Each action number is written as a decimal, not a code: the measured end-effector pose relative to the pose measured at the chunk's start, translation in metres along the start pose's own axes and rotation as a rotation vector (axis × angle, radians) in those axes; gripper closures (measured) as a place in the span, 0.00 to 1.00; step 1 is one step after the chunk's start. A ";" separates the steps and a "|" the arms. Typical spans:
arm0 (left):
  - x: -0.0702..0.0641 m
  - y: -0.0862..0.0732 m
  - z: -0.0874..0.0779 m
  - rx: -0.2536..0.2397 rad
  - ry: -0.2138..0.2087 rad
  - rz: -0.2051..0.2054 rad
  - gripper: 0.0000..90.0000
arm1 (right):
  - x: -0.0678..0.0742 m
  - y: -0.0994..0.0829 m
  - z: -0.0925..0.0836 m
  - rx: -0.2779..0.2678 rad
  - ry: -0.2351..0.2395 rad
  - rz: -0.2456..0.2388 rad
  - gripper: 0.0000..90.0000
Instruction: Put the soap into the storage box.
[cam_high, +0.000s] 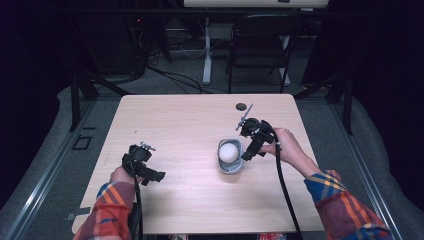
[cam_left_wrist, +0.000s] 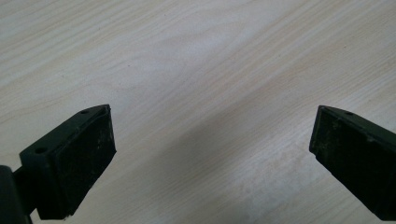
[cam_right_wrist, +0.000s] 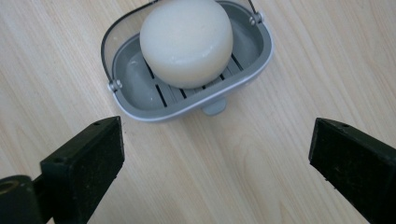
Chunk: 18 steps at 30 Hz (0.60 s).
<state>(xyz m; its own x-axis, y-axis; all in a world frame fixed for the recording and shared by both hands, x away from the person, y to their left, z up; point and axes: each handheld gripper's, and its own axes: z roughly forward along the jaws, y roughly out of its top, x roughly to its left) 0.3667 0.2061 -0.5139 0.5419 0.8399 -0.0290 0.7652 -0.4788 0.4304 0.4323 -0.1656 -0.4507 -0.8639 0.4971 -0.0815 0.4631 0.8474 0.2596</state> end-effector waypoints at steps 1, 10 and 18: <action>0.000 0.000 0.000 0.000 0.000 0.000 0.00 | 0.000 0.000 0.000 0.000 0.000 0.000 0.02; -0.001 0.000 0.000 0.001 0.006 0.001 0.00 | 0.001 -0.036 -0.011 -0.034 -0.040 0.038 0.00; -0.001 0.000 0.000 -0.005 0.013 -0.004 0.00 | -0.002 -0.074 -0.014 -0.024 -0.069 0.085 0.00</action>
<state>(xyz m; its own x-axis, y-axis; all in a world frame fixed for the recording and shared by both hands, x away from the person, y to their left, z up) 0.3663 0.2056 -0.5136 0.5346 0.8449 -0.0188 0.7654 -0.4746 0.4348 0.3967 -0.2319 -0.4565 -0.8056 0.5793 -0.1245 0.5284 0.7974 0.2913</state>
